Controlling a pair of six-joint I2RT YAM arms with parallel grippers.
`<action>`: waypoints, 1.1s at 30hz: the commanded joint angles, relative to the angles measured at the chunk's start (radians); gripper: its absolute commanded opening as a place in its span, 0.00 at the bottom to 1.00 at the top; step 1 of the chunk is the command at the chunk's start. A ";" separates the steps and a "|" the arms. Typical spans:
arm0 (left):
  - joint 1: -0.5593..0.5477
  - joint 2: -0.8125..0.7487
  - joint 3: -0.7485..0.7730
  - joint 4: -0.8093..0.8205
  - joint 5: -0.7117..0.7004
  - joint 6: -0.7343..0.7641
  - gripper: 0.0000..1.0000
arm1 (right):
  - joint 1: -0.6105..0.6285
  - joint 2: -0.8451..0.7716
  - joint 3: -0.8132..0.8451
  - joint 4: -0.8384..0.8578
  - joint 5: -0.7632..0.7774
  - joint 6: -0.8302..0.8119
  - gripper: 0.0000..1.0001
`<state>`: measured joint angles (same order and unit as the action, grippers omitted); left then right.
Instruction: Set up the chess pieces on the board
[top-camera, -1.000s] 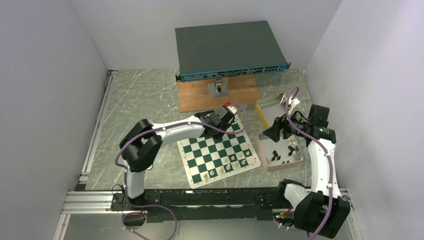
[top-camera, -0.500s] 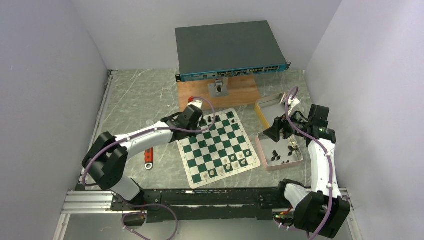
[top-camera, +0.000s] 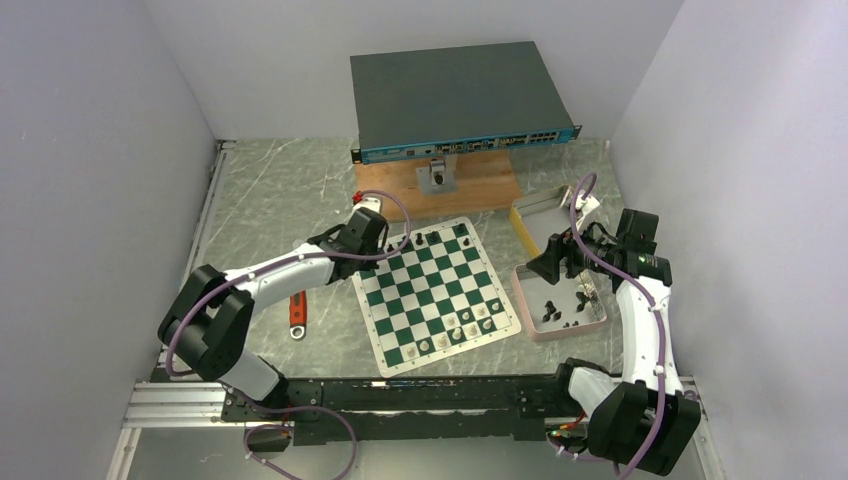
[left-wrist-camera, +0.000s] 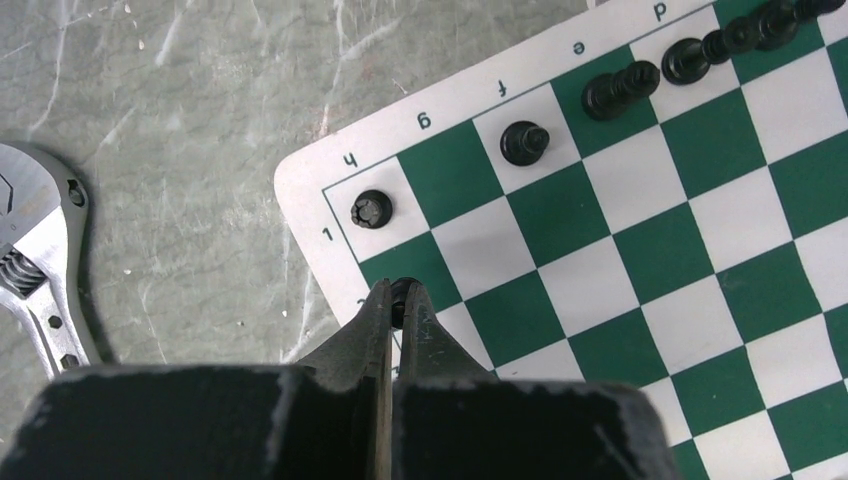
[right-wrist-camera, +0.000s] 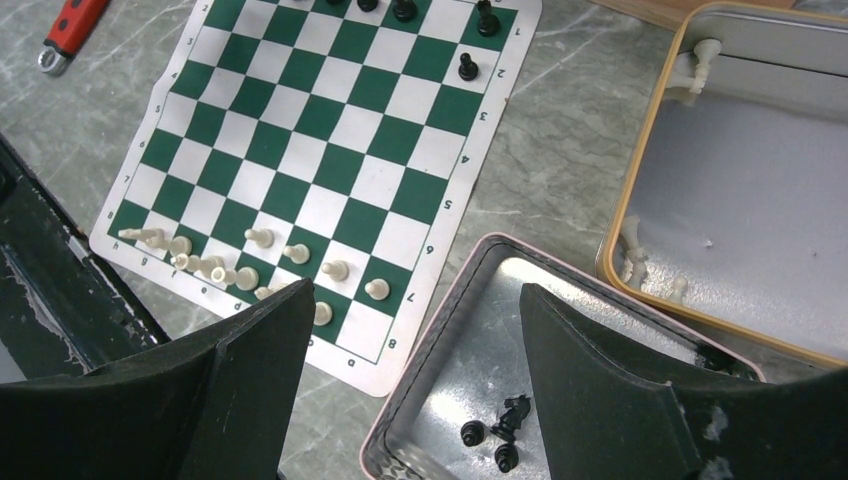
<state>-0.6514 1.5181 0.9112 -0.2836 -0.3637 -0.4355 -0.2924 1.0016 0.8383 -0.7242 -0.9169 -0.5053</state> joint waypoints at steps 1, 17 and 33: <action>0.021 0.015 -0.007 0.067 0.017 -0.013 0.00 | -0.004 0.002 -0.003 0.035 -0.002 -0.013 0.78; 0.041 0.079 -0.011 0.076 0.066 -0.020 0.00 | -0.003 0.002 -0.002 0.032 -0.001 -0.015 0.78; 0.043 0.108 0.000 0.067 0.079 -0.019 0.00 | -0.003 0.001 -0.002 0.032 0.001 -0.017 0.78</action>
<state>-0.6128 1.6196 0.9031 -0.2436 -0.2920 -0.4397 -0.2924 1.0023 0.8379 -0.7242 -0.9150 -0.5079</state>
